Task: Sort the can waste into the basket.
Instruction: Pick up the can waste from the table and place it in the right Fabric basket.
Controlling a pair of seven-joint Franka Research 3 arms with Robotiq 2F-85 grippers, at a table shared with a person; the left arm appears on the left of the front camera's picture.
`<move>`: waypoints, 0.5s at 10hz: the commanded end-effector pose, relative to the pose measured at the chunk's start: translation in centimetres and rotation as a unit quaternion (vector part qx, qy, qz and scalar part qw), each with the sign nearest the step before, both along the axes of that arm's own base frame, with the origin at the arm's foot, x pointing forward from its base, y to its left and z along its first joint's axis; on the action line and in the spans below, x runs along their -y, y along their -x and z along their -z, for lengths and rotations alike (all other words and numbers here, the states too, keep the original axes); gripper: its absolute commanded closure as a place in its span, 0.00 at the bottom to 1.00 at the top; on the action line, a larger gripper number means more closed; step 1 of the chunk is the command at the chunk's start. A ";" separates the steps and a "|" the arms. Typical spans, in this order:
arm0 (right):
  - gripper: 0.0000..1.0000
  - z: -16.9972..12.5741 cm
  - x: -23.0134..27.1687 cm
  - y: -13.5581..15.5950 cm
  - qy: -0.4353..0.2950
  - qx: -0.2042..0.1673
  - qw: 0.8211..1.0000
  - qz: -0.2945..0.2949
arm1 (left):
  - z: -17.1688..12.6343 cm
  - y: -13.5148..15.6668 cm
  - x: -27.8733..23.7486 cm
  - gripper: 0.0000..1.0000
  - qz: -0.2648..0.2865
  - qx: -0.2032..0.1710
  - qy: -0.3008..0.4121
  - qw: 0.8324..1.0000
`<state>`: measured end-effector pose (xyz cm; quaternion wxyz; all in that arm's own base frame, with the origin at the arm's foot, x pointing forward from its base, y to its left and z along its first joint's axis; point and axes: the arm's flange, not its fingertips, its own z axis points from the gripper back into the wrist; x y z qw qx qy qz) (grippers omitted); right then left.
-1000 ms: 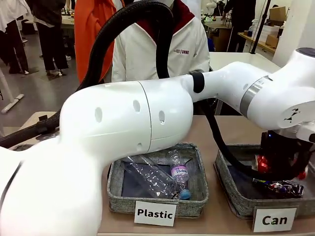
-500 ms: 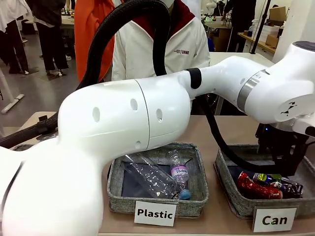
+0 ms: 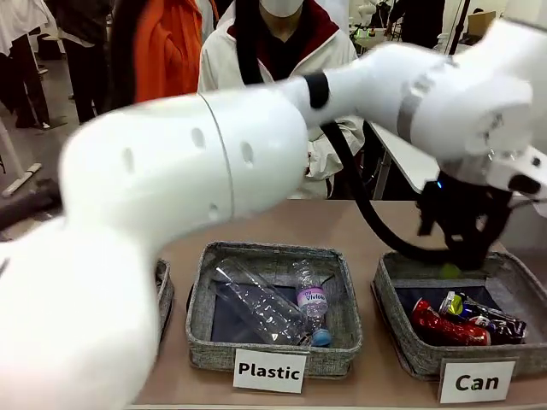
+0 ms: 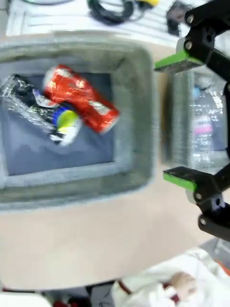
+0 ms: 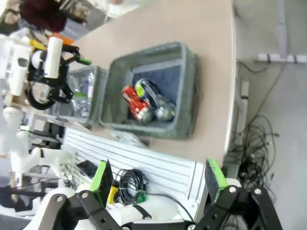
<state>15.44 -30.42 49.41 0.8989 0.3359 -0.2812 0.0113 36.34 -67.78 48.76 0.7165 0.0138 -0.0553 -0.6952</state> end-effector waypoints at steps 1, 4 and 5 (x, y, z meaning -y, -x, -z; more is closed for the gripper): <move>0.00 -1.0 -4.3 -5.4 -0.001 0.036 0.999 -0.031 | -2.6 0.2 -7.6 0.00 -0.009 -0.022 -0.033 0.999; 0.00 -1.8 -13.3 -12.1 -0.021 0.055 0.991 -0.117 | -5.2 0.3 -21.6 0.00 -0.098 -0.074 -0.012 0.992; 0.00 -1.4 -16.8 -13.6 -0.024 0.052 0.987 -0.147 | -5.8 0.5 -27.3 0.00 -0.154 -0.082 0.018 0.985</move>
